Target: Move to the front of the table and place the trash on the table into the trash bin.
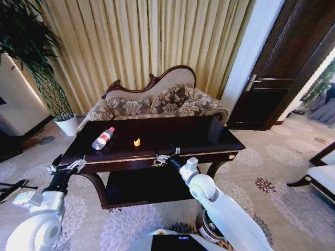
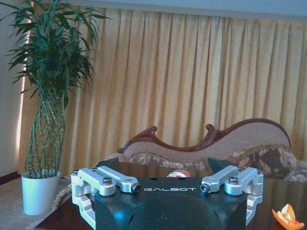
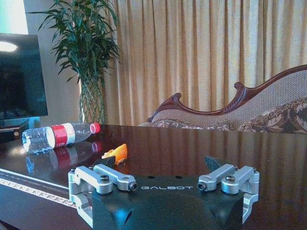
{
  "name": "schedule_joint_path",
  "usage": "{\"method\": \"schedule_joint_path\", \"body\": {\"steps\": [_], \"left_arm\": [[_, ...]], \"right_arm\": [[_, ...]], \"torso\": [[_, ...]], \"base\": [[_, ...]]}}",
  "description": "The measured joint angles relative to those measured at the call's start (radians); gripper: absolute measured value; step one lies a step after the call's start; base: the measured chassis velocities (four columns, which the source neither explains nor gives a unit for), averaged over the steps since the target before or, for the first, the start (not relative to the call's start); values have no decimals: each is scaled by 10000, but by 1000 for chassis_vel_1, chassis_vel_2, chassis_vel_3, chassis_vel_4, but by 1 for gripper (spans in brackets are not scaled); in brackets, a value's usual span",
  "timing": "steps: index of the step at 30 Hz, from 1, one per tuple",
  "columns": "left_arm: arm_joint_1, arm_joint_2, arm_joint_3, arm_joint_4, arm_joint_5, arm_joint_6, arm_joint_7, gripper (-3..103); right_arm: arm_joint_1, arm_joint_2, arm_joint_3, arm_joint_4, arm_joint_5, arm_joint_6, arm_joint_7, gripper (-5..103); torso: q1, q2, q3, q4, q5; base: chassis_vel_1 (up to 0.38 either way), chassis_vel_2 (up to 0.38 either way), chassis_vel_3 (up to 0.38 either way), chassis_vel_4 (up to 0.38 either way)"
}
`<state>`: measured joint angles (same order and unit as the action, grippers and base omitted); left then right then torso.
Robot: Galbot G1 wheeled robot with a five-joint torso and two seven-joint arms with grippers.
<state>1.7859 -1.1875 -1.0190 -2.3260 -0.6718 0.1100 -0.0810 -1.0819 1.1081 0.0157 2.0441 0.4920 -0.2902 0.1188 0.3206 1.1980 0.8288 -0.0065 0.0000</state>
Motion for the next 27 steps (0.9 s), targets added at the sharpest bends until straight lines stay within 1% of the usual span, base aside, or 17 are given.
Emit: {"method": "schedule_joint_path", "body": {"steps": [20,23,27], "left_arm": [[-116,21,114,97,80,34,75,100],[-152,35,133,190,173,-160,-32,100],[-137,49,132,257,223,-364,-117,100]], "right_arm": [[-174,34,173,-103,-80,182,0,100],[-150,24,239,-93,-77,187,0,100],[-80,26,293,-79,-48,188,0,100]], "torso": [[0,0,0,0,0],[1,0,0,3,1],[0,0,0,0,0]], "base": [[8,7,7,7],[18,13,15,14],[0,0,0,0]]}}
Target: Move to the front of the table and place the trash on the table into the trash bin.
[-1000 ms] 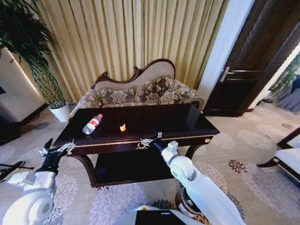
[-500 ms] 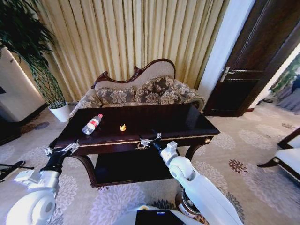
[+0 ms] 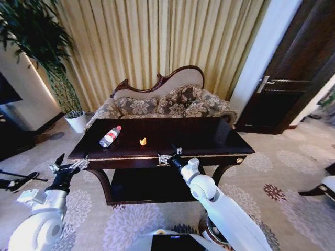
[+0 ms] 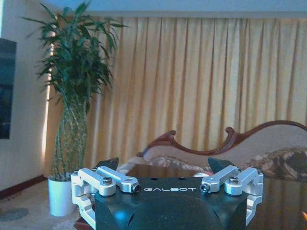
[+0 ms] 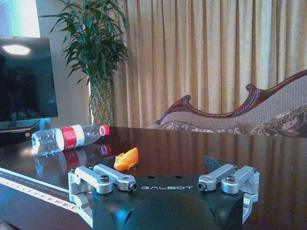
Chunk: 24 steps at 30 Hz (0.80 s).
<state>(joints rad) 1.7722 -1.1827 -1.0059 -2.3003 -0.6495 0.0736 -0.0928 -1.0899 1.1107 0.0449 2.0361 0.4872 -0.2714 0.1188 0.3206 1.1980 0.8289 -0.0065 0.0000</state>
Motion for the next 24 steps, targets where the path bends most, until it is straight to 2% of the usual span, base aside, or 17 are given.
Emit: {"method": "schedule_joint_path", "body": {"steps": [6,13,24], "left_arm": [[48,-3,-5,-18,42,-95,-39,100],[71,-30,39,-124,330,35,114,100],[38,22,77,-173,345,115,113,100]], "right_arm": [[241,26,70,-64,132,0,0,100],[132,72,238,-70,152,0,0,100],[72,57,383,-40,152,3,0,100]], "torso": [[0,1,0,1,0],[0,1,0,-1,0],[-1,0,0,-1,0]], "base": [[0,0,0,0],[0,0,0,0],[0,0,0,0]]}}
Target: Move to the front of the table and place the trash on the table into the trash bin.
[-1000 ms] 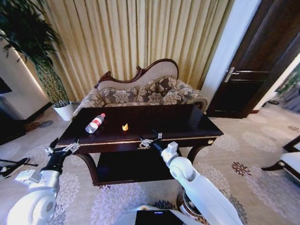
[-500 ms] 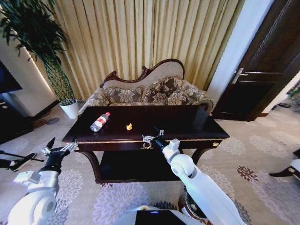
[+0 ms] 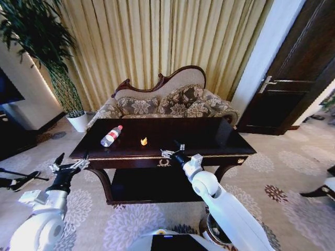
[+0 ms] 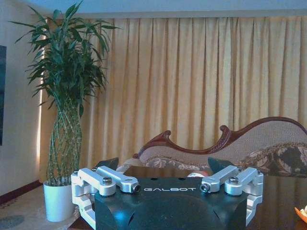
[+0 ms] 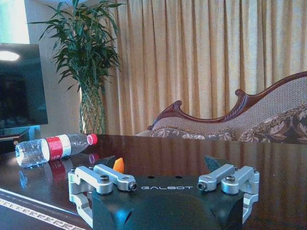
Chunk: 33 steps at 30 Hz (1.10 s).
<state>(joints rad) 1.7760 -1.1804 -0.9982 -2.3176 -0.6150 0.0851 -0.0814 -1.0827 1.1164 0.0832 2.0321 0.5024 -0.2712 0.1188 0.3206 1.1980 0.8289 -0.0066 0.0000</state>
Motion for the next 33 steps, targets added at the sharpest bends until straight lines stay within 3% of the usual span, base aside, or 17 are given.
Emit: {"method": "schedule_joint_path", "body": {"steps": [33], "left_arm": [[87,-82,42,-52,112,-18,114,100]], "right_arm": [[-393,88,228,141,-160,16,0,100]], "torso": [[0,0,0,1,0]], "base": [[0,0,0,0]]}}
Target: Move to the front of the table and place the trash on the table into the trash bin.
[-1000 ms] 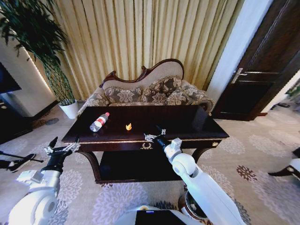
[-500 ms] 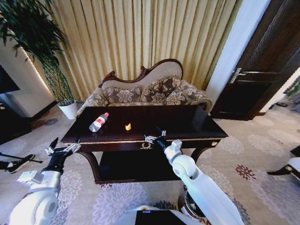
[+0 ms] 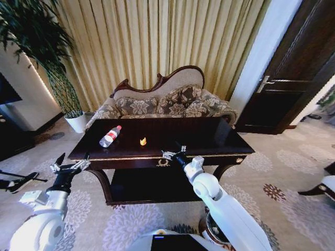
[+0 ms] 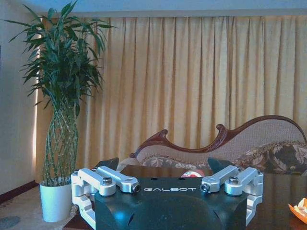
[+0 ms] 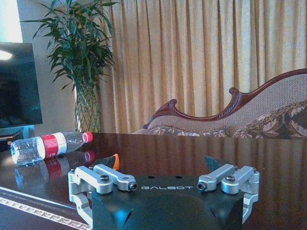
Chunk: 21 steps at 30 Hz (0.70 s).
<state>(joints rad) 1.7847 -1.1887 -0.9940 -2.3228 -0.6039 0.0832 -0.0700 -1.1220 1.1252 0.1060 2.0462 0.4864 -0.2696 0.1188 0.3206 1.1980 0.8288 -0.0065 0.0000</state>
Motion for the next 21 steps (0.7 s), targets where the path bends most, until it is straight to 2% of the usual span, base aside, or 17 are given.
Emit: {"method": "schedule_joint_path", "body": {"steps": [13,21], "left_arm": [[23,-42,-46,-60,-5,-197,6,100],[78,-417,-211,-113,-36,-337,-106,100]], "right_arm": [[104,-126,-54,-21,-15,7,0,100],[1844,-523,-975,-1014,697,-34,0,100]], "torso": [[0,0,0,-2,0],[1,-1,1,1,0]], "base": [[0,0,0,0],[0,0,0,0]]}}
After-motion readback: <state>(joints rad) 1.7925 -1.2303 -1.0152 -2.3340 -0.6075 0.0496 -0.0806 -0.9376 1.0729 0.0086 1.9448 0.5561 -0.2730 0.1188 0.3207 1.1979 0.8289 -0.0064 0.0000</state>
